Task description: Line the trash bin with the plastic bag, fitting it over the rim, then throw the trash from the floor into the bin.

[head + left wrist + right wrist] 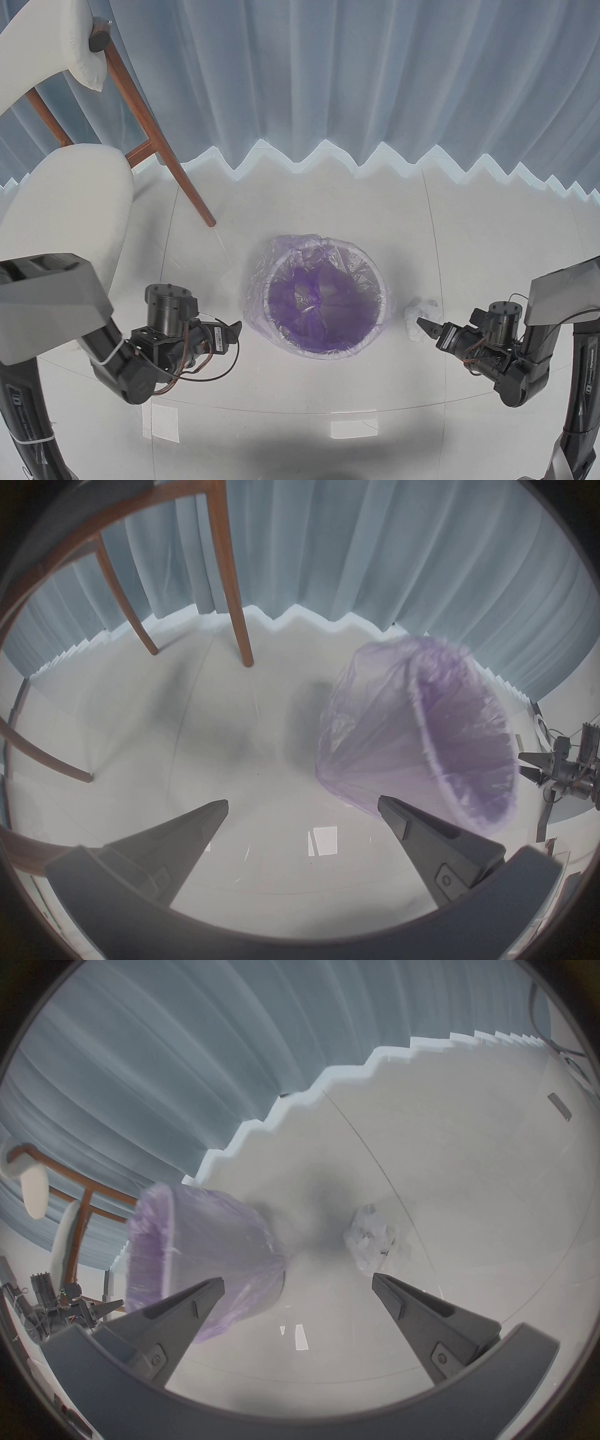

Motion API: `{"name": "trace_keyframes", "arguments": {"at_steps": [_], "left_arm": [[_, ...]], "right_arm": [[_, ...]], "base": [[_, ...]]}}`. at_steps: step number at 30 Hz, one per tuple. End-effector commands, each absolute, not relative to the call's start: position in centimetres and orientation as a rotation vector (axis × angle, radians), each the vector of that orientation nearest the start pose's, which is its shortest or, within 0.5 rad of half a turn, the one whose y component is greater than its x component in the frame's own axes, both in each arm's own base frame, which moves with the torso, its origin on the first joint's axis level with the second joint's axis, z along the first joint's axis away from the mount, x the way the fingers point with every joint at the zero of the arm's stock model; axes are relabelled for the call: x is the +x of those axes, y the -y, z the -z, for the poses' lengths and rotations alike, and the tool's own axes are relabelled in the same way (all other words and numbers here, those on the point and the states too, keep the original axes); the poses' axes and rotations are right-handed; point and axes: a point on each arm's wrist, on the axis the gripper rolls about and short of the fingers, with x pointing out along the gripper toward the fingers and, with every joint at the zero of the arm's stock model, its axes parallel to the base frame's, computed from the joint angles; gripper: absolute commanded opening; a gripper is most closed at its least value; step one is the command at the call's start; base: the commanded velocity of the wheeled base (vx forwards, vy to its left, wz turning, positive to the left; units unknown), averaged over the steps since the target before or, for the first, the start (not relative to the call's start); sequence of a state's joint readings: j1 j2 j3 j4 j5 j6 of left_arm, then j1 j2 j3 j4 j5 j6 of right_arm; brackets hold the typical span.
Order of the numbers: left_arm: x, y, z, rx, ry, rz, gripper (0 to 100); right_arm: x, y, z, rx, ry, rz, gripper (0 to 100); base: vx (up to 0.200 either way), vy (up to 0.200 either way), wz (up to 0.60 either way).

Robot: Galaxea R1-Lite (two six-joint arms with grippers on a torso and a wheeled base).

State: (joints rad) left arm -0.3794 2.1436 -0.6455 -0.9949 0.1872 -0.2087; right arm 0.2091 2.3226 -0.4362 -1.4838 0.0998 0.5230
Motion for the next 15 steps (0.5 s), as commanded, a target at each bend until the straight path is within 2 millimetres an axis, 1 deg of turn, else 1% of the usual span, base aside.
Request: {"name": "trace_keyframes", "arguments": {"at_steps": [1, 2, 3, 4, 5, 7, 8, 9, 10, 12, 13, 14, 15], "left_arm": [[20.6, 7.9, -13.9, -0.145, -0.252, 0.176, 100], [18.9, 7.2, -14.7, -0.156, -0.221, 0.179, 100], [18.9, 7.2, -14.7, -0.156, -0.221, 0.179, 100], [16.7, 6.1, -15.2, -0.172, -0.177, 0.173, 100], [15.5, 5.5, -15.3, -0.180, -0.151, 0.170, 100], [13.6, 4.5, -15.6, -0.196, -0.098, 0.156, 100], [13.3, 4.3, -15.6, -0.199, -0.086, 0.154, 100], [12.2, 3.8, -15.7, -0.206, -0.058, 0.150, 100], [11.7, 3.6, -15.7, -0.210, -0.044, 0.142, 100], [11.7, 3.5, -15.7, -0.210, -0.042, 0.141, 100], [11.1, 2.8, -15.5, -0.205, -0.031, 0.091, 100], [11.0, 2.7, -15.5, -0.204, -0.030, 0.086, 100], [10.8, 2.1, -15.3, -0.201, -0.024, 0.042, 100]], "right_arm": [[23.3, -3.2, -8.6, 0.522, -0.273, -0.225, 100], [22.1, -2.7, -9.3, 0.501, -0.274, -0.207, 100], [22.1, -2.7, -9.3, 0.501, -0.274, -0.207, 100], [20.3, -1.6, -10.2, 0.464, -0.273, -0.164, 100], [19.5, -0.9, -10.7, 0.440, -0.269, -0.137, 100], [18.3, 0.3, -11.5, 0.402, -0.263, -0.079, 100], [18.0, 0.6, -11.6, 0.396, -0.263, -0.063, 100], [17.3, 1.5, -12.1, 0.380, -0.261, -0.021, 100], [16.9, 2.0, -12.4, 0.373, -0.254, -0.004, 100], [16.8, 2.1, -12.5, 0.372, -0.252, -0.005, 100], [16.0, 2.4, -13.4, 0.353, -0.222, -0.010, 100], [15.9, 2.4, -13.5, 0.351, -0.220, -0.011, 100], [15.4, 2.3, -13.5, 0.329, -0.230, -0.012, 100]], "base": [[0.000, 0.000, 0.00], [0.000, 0.000, 0.00], [0.000, 0.000, 0.00], [0.000, 0.000, 0.00], [0.000, 0.000, 0.00], [0.000, 0.000, 0.00], [0.000, 0.000, 0.00], [0.000, 0.000, 0.00], [0.000, 0.000, 0.00], [0.000, 0.000, 0.00], [0.000, 0.000, 0.00], [0.000, 0.000, 0.00], [0.000, 0.000, 0.00]]}}
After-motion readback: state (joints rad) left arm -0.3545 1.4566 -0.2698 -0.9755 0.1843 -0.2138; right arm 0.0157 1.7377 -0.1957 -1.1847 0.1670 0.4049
